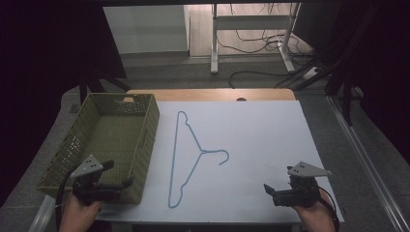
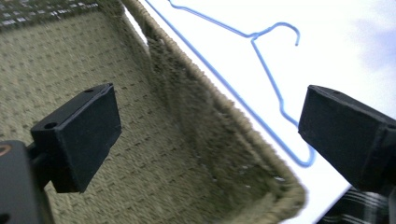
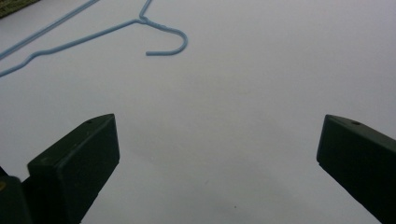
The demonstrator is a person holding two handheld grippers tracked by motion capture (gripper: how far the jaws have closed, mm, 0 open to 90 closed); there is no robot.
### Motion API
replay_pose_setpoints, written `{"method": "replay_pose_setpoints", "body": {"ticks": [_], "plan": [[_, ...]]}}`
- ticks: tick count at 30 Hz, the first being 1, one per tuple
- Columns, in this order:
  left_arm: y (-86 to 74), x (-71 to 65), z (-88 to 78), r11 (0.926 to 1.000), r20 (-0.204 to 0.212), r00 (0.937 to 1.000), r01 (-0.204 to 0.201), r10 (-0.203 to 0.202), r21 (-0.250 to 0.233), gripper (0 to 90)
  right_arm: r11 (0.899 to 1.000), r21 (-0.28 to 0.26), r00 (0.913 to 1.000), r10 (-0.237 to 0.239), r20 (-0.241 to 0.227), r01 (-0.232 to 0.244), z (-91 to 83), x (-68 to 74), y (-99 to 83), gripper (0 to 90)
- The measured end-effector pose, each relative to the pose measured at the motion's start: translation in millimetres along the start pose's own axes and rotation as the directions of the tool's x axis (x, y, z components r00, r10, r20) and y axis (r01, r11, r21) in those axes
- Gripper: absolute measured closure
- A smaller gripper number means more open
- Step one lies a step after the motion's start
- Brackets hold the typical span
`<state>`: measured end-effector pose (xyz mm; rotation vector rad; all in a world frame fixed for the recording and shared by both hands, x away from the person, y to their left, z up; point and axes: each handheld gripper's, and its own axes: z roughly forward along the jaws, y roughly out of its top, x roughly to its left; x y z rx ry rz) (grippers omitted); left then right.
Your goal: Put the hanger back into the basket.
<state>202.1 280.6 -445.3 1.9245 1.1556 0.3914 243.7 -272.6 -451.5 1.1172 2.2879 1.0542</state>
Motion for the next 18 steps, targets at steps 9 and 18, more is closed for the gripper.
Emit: {"method": "replay_pose_setpoints", "body": {"ticks": [9, 18], "plan": [[15.2, -16.8, 4.3, 0.9995, 0.026, 0.9993, -0.028, 0.027, 0.011, 4.9, 1.000, 0.016, 0.9998, 0.000, -0.022, 0.001, 7.1, 6.0, 14.2, 0.0], [29.8, -32.5, 13.9, 0.9962, 0.076, 0.9940, -0.081, 0.078, 0.032, 3.6, 1.000, 0.020, 0.9986, 0.001, -0.052, 0.000, 16.5, 10.2, 27.2, 0.0]]}}
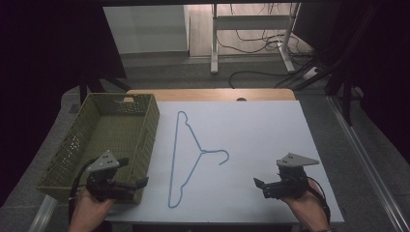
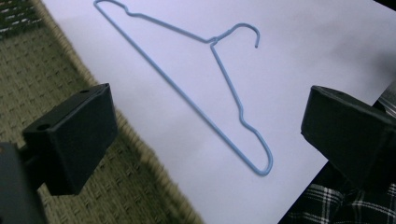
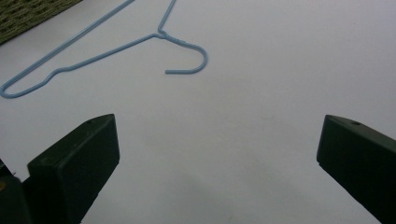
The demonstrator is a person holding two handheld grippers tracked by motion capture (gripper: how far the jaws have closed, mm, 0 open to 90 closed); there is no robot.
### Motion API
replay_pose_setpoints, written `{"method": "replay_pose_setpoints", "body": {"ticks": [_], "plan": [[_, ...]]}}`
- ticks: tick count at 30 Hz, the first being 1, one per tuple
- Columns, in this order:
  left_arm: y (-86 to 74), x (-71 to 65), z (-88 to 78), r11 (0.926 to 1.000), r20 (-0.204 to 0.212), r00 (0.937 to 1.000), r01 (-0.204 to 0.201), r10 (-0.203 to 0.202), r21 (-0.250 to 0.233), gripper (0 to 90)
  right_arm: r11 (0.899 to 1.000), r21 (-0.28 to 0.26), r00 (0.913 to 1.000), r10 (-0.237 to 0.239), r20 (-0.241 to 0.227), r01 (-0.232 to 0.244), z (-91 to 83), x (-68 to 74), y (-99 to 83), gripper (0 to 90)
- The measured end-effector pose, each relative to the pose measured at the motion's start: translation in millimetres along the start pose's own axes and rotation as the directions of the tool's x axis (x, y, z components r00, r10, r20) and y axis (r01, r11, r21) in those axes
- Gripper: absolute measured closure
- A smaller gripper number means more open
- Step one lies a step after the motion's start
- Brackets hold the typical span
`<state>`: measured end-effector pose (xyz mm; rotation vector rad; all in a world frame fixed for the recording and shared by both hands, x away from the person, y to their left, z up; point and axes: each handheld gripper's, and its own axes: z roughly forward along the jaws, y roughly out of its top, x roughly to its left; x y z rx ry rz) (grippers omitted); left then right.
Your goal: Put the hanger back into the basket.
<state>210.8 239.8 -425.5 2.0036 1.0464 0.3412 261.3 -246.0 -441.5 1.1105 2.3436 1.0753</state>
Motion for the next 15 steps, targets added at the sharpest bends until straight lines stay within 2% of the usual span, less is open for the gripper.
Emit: {"method": "replay_pose_setpoints", "body": {"ticks": [4, 7, 8, 10, 15], "plan": [[4.8, -3.8, 5.0, 0.9999, 0.018, 0.9997, -0.014, 0.014, 0.007, 3.5, 1.000, 0.011, 1.0000, 0.000, -0.003, 0.000, 4.7, 0.6, 4.7, 0.0], [11.7, -10.7, 14.5, 0.9984, 0.040, 0.9981, -0.048, 0.047, 0.032, 3.6, 1.000, 0.018, 0.9999, -0.001, -0.014, 0.001, 7.9, 0.3, 8.2, 0.0], [11.7, -10.7, 14.5, 0.9984, 0.040, 0.9981, -0.048, 0.047, 0.032, 3.6, 1.000, 0.018, 0.9999, -0.005, -0.015, 0.005, 8.7, 0.1, 9.6, 0.0], [17.9, -17.5, 24.8, 0.9961, 0.062, 0.9956, -0.074, 0.071, 0.048, 3.6, 1.000, 0.015, 0.9998, -0.008, -0.017, 0.009, 10.3, 0.1, 12.5, 0.0], [25.9, -27.9, 40.6, 0.9937, 0.087, 0.9918, -0.098, 0.093, 0.055, 3.4, 0.999, 0.012, 0.9994, -0.032, -0.013, 0.032, 13.2, 0.4, 18.6, 0.0]]}}
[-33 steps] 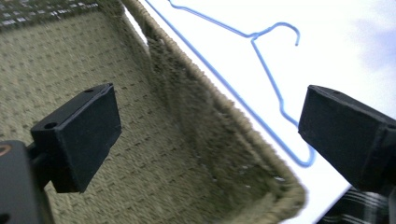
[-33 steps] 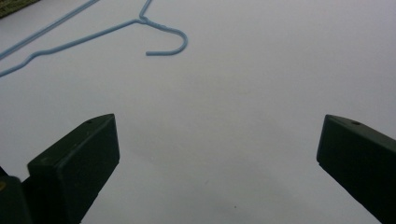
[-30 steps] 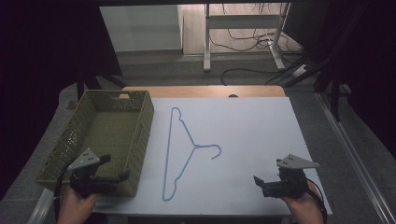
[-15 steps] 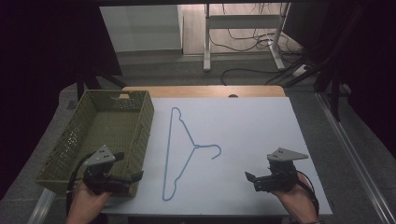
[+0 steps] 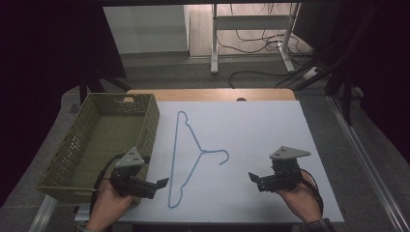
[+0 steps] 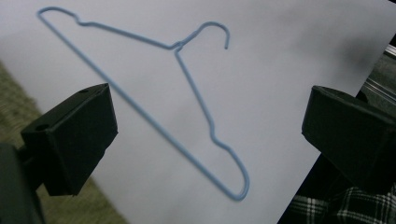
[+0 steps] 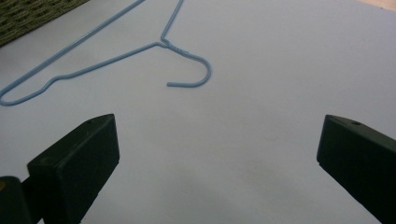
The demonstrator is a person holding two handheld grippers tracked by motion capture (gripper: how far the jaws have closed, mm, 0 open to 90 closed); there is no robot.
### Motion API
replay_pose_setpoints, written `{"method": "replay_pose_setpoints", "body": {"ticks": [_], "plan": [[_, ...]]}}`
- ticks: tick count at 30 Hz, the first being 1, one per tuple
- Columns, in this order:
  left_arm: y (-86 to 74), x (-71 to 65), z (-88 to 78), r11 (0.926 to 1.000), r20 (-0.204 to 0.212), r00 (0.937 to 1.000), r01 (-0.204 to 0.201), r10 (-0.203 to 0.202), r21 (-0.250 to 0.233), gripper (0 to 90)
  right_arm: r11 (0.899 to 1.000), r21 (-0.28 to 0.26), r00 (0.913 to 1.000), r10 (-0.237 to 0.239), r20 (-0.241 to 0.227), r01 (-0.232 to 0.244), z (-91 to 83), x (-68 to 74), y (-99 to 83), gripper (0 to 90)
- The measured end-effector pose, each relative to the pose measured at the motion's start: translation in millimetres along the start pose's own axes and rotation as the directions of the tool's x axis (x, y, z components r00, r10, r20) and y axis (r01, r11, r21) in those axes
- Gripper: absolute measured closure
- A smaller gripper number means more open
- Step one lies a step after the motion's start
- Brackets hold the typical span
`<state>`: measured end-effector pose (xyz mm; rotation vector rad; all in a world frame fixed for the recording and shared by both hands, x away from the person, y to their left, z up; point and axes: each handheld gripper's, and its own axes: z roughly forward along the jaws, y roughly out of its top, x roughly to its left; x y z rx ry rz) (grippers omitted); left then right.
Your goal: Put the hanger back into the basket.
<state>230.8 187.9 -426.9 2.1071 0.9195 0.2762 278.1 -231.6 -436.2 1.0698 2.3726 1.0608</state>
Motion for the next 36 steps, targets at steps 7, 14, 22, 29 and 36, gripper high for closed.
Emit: {"method": "replay_pose_setpoints", "body": {"ticks": [7, 14, 22, 29, 36], "plan": [[11.4, -8.8, 27.7, 0.9999, 0.042, 0.9991, -0.009, 0.008, 0.015, 3.4, 1.000, 0.006, 0.9996, -0.023, -0.013, 0.023, 9.7, 0.2, 6.7, 0.0], [12.4, -7.8, 53.4, 0.9997, 0.059, 0.9981, 0.015, -0.016, 0.019, 3.5, 0.999, 0.007, 0.9992, -0.034, -0.022, 0.034, 20.8, -1.2, 13.1, 0.0], [13.5, -9.7, 80.0, 0.9996, 0.057, 0.9983, 0.008, -0.009, 0.027, 3.5, 0.999, 0.020, 0.9989, -0.034, -0.034, 0.035, 39.9, 1.3, 23.8, 0.2], [11.7, -4.9, 97.3, 0.9993, 0.031, 0.9993, 0.019, -0.020, 0.033, 3.7, 0.999, 0.045, 0.9991, -0.023, -0.036, 0.025, 59.5, 3.7, 33.3, 0.0], [11.6, -0.9, 111.1, 0.9992, 0.021, 0.9997, 0.015, -0.016, 0.036, 3.6, 0.997, 0.078, 0.9989, -0.022, -0.042, 0.026, 77.6, 3.7, 42.2, 0.0]]}}
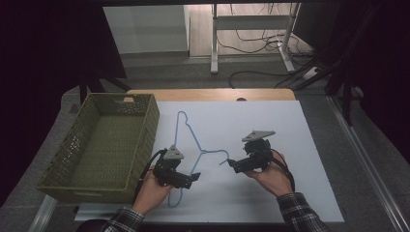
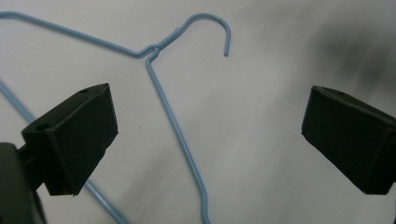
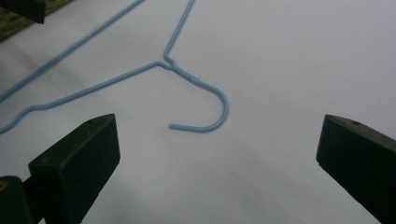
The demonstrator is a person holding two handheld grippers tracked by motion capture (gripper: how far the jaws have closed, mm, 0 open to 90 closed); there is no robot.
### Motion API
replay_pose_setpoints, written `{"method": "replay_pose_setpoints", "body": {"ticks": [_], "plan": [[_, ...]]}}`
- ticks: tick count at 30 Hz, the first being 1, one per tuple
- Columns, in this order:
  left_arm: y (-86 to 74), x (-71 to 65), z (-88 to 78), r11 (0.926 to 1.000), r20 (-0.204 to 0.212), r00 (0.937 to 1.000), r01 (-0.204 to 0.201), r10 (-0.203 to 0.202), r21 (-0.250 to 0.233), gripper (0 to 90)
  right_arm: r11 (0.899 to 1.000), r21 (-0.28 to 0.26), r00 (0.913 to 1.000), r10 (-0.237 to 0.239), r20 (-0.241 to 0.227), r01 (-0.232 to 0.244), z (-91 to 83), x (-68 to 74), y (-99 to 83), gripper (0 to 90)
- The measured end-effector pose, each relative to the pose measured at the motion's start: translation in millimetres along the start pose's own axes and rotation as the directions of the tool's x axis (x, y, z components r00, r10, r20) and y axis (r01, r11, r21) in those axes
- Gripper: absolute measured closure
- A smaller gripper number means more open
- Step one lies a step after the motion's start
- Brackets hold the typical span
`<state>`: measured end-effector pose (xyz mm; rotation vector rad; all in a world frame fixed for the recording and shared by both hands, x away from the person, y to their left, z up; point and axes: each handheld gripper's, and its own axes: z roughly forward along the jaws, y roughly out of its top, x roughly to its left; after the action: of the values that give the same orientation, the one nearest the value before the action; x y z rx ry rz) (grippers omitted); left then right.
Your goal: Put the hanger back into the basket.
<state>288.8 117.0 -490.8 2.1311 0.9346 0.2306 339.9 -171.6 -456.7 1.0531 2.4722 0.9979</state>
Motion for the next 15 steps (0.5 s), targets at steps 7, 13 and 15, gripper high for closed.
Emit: {"method": "replay_pose_setpoints", "body": {"ticks": [7, 13, 15], "plan": [[0.1, 5.3, 13.5, 1.0000, -0.011, 0.9999, 0.003, -0.003, 0.002, 3.9, 1.000, 0.016, 0.9998, -0.004, 0.022, 0.003, 16.7, -2.1, 7.6, 11.8], [-1.3, 7.9, 20.6, 1.0000, -0.026, 0.9996, 0.005, -0.005, 0.007, 3.9, 1.000, 0.029, 0.9990, -0.009, 0.044, 0.008, 32.4, -5.0, 14.2, 26.2], [-1.7, 7.8, 21.7, 1.0000, -0.032, 0.9995, 0.001, -0.001, 0.009, 3.9, 1.000, 0.031, 0.9989, -0.007, 0.046, 0.006, 34.2, -5.1, 14.4, 27.7]]}}
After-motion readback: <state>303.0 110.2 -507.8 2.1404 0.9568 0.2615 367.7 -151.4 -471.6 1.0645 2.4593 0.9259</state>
